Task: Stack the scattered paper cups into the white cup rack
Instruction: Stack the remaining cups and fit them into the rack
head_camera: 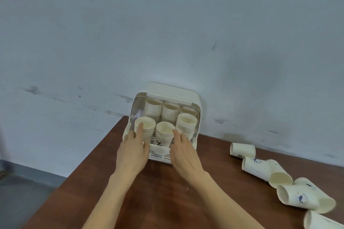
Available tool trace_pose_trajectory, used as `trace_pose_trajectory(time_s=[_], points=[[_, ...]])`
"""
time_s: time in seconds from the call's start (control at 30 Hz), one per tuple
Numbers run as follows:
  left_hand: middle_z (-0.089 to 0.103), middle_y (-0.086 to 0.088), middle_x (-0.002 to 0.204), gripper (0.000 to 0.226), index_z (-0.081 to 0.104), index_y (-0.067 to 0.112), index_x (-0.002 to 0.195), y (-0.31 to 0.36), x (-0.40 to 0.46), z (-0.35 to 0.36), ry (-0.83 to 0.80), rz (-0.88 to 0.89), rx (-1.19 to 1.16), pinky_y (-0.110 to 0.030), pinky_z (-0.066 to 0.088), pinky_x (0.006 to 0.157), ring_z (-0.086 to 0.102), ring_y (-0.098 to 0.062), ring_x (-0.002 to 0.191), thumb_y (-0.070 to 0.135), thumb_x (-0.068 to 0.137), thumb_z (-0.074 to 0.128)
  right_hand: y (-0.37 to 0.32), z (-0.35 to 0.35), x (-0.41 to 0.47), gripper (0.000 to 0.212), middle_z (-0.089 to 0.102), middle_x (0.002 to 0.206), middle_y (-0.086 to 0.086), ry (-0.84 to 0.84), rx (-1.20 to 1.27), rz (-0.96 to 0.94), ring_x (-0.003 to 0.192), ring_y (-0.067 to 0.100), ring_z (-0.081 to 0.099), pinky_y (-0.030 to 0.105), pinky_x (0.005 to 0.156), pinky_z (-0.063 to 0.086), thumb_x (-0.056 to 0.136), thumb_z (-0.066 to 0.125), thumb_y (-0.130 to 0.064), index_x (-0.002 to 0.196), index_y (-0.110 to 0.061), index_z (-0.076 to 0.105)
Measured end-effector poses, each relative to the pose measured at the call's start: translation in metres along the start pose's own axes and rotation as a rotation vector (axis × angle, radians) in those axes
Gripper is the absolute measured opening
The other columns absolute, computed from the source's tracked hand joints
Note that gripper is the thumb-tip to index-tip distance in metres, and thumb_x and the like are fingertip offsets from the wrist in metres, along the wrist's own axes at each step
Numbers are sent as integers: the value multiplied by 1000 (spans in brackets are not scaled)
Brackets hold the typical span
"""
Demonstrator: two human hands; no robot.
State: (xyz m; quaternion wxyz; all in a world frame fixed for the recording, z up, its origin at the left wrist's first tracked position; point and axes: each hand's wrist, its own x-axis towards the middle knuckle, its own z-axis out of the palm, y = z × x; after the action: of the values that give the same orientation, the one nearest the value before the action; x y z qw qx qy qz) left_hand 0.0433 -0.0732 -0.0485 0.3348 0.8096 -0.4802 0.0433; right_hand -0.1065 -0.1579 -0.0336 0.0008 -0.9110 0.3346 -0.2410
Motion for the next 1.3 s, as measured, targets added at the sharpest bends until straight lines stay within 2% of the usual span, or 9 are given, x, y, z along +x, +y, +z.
trace_pose_trajectory(time_s=[0.07, 0.2, 0.27, 0.47, 0.67, 0.87, 1.03, 1.17, 1.3], points=[[32, -11, 147, 62, 25, 19, 147, 8, -14, -5, -8, 5, 18, -43, 51, 84, 44, -33, 124, 26, 91, 51, 3, -13, -14, 60, 51, 119, 8, 1, -3, 9, 106, 25, 48, 34, 93, 40, 92, 41, -9, 149, -11, 23], [48, -5, 123, 55, 36, 22, 141, 26, -41, -15, -23, 112, 63, -39, 50, 79, 51, -28, 107, 33, 90, 53, 17, -38, -44, 50, 48, 124, 4, -9, -45, 133, 111, 24, 48, 38, 95, 36, 96, 35, -16, 145, -15, 28], [49, -2, 124, 54, 40, 25, 140, 37, -56, -17, -42, 157, 67, -40, 48, 84, 50, -26, 108, 37, 89, 53, 25, -49, -62, 45, 48, 123, 2, -7, -55, 197, 113, 23, 48, 38, 94, 33, 96, 35, -18, 141, -16, 33], [41, 3, 139, 57, 33, 31, 145, 69, -95, -16, -119, 225, 39, -39, 35, 104, 37, -20, 131, 48, 92, 46, 51, -81, -117, 46, 44, 131, 0, -11, -80, 371, 122, 18, 44, 37, 103, 27, 97, 38, -25, 142, -18, 35], [38, 5, 140, 56, 31, 32, 146, 103, -114, -7, -181, 341, 36, -34, 31, 107, 35, -16, 131, 50, 93, 42, 81, -117, -167, 48, 47, 131, 3, 14, -105, 546, 125, 21, 42, 38, 105, 28, 94, 43, -28, 140, -18, 37], [39, 6, 134, 55, 28, 31, 147, 148, -129, 17, -273, 489, 44, -32, 31, 106, 37, -14, 127, 49, 95, 39, 122, -150, -214, 36, 52, 121, 5, 50, -209, 745, 110, 26, 49, 41, 91, 34, 91, 44, -26, 126, -16, 46], [42, 5, 131, 54, 31, 29, 146, 184, -133, 35, -318, 577, 56, -34, 34, 103, 40, -17, 122, 48, 95, 39, 161, -171, -244, 34, 54, 113, 8, 83, -303, 971, 103, 28, 51, 40, 86, 38, 89, 44, -19, 122, -12, 46], [42, 2, 133, 53, 29, 28, 146, 207, -140, 45, -345, 640, 93, -34, 32, 104, 40, -18, 123, 45, 97, 38, 185, -175, -260, 32, 55, 116, 15, 99, -180, 1140, 106, 34, 52, 41, 83, 44, 87, 46, -15, 118, -6, 45], [41, -1, 133, 52, 26, 27, 146, 219, -144, 51, -369, 691, 178, -35, 32, 104, 41, -20, 122, 43, 97, 36, 198, -172, -265, 33, 56, 122, 18, 88, 29, 1304, 112, 39, 53, 37, 77, 39, 90, 47, -15, 120, -3, 41]])
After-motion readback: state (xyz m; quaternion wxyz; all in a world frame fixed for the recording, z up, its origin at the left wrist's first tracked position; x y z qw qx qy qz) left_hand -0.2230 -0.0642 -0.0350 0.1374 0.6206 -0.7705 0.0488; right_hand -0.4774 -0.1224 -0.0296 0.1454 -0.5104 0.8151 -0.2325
